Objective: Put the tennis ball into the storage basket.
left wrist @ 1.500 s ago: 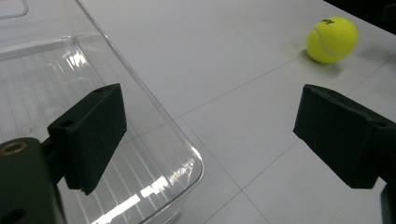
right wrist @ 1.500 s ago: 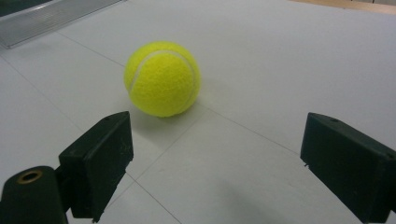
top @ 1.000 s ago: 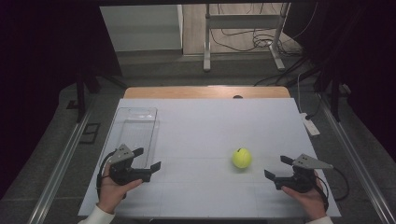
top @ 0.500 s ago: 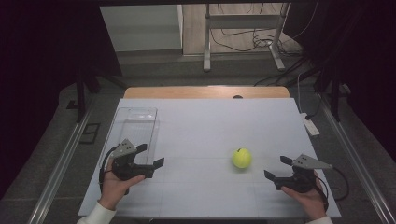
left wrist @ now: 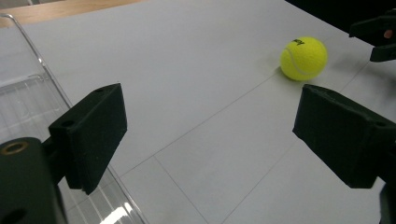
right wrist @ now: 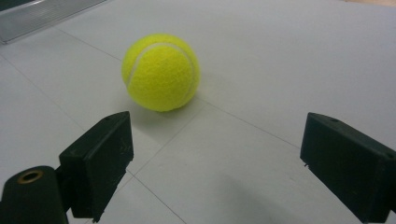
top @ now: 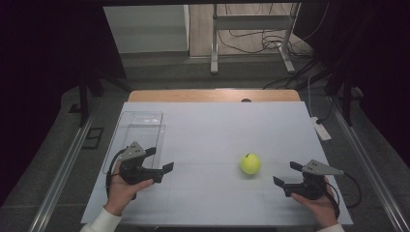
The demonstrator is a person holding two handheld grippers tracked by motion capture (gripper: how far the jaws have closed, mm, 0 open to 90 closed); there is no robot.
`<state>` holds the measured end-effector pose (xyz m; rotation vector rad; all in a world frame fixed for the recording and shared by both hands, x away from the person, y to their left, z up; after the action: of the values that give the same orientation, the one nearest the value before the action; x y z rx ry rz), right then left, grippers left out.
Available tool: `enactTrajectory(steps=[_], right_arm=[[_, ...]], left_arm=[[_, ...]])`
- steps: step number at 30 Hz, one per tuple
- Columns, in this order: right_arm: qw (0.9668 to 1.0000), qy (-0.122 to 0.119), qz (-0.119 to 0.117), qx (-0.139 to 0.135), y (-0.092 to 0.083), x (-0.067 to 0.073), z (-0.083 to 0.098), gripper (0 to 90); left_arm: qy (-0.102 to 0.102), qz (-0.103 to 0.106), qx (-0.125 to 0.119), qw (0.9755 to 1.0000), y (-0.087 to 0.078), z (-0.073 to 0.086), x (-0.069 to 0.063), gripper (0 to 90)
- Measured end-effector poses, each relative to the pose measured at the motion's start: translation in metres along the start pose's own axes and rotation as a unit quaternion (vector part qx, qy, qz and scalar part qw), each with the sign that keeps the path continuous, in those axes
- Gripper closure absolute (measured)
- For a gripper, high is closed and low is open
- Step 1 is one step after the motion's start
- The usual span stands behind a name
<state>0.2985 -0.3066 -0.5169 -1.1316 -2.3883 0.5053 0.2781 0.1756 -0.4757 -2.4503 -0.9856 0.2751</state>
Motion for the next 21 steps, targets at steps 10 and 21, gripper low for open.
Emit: enactTrajectory(steps=[10,21], right_arm=[[1.0,0.0,0.0,0.0,0.0,0.0,0.0,9.9],[1.0,-0.001,-0.002,0.001,0.0,0.0,0.0,9.9]], left_arm=[[0.006,0.006,0.002,1.0,0.004,-0.008,-0.002,10.8],[0.016,0.016,0.006,0.9997,0.011,-0.017,-0.006,10.8]])
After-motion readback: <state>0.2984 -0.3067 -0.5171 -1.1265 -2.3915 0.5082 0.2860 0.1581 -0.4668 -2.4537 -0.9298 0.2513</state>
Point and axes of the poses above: each handheld gripper's, and its own axes: y roughly forward along the jaws, z roughly out of its underside, x roughly to its left, the point moved 3 cm from there along y, roughly forward along the jaws, and after that the axes turned 12 degrees about y, right-handed, at the moved point
